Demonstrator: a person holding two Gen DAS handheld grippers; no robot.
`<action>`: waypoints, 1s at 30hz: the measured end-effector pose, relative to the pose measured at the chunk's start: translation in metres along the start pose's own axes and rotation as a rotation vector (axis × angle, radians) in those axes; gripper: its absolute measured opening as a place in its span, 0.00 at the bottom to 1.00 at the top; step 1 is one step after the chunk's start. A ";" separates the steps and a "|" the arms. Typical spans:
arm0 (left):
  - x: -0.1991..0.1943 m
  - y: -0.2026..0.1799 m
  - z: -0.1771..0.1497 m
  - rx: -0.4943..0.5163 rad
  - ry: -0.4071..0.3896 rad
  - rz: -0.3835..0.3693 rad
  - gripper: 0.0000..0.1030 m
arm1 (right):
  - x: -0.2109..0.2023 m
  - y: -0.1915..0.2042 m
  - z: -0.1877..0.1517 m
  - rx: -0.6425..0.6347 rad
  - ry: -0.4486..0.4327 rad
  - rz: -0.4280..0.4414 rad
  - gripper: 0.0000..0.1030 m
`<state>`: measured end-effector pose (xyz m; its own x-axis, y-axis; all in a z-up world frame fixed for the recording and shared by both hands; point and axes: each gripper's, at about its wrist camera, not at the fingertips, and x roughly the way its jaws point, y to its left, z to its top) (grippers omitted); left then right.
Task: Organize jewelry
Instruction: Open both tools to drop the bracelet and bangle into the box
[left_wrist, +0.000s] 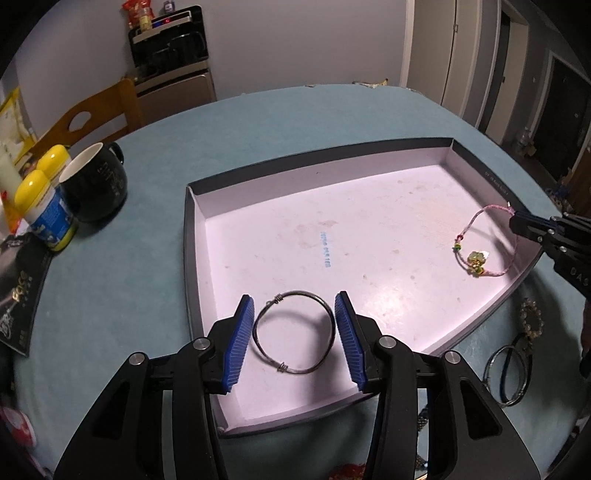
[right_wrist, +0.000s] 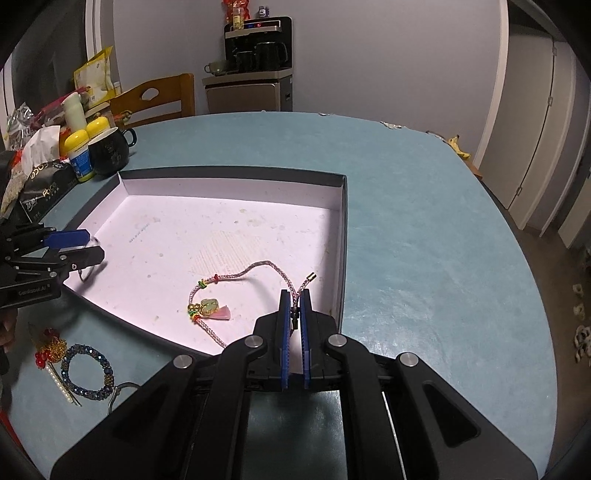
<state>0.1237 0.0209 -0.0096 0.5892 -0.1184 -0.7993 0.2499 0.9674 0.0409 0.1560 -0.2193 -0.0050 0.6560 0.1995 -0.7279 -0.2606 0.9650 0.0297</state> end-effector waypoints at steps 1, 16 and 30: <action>-0.001 0.001 0.000 -0.005 -0.006 -0.008 0.54 | -0.001 -0.001 0.000 0.004 -0.001 0.002 0.05; -0.039 -0.002 -0.012 -0.043 -0.083 -0.051 0.80 | -0.048 -0.007 -0.010 0.039 -0.121 -0.012 0.76; -0.081 -0.016 -0.046 0.003 -0.113 -0.064 0.88 | -0.086 -0.015 -0.030 0.054 -0.139 -0.014 0.95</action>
<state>0.0370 0.0256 0.0265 0.6548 -0.2042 -0.7277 0.2915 0.9566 -0.0062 0.0822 -0.2563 0.0365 0.7520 0.2037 -0.6269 -0.2143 0.9749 0.0597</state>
